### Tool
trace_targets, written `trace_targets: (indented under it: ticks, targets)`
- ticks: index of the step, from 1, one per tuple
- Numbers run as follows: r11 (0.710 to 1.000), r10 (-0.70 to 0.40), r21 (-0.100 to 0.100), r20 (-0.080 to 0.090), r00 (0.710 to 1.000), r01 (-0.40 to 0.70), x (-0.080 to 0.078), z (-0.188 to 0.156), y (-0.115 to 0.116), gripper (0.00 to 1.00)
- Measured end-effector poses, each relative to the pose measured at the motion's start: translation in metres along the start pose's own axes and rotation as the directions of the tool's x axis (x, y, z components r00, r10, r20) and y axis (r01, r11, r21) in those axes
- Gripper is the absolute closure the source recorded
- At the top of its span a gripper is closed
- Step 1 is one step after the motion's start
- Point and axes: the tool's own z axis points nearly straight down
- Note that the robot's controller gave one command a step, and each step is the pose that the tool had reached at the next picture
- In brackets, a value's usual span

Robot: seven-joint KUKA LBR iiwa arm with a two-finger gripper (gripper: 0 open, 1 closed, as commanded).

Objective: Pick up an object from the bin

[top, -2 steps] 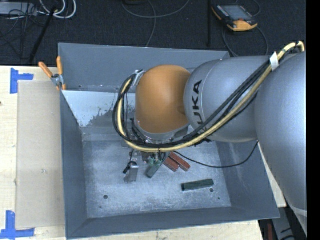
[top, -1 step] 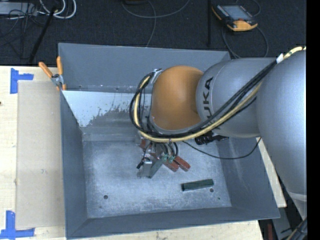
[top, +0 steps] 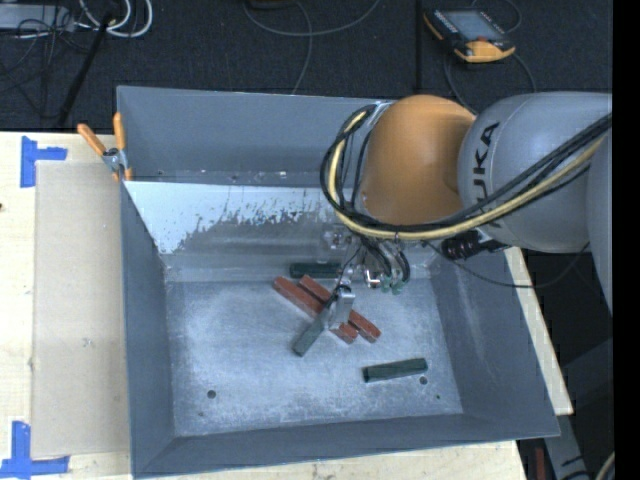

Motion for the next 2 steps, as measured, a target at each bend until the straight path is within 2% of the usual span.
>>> trace_targets:
  ticks: [1, 2]
  targets:
    - [0.997, 0.081, -0.003, -0.014, 0.997, -0.081, -0.005, 0.096, 0.003, 0.0]
    - [0.996, 0.083, -0.008, 0.008, 0.996, -0.083, -0.012, 0.085, 0.004, 1.0]
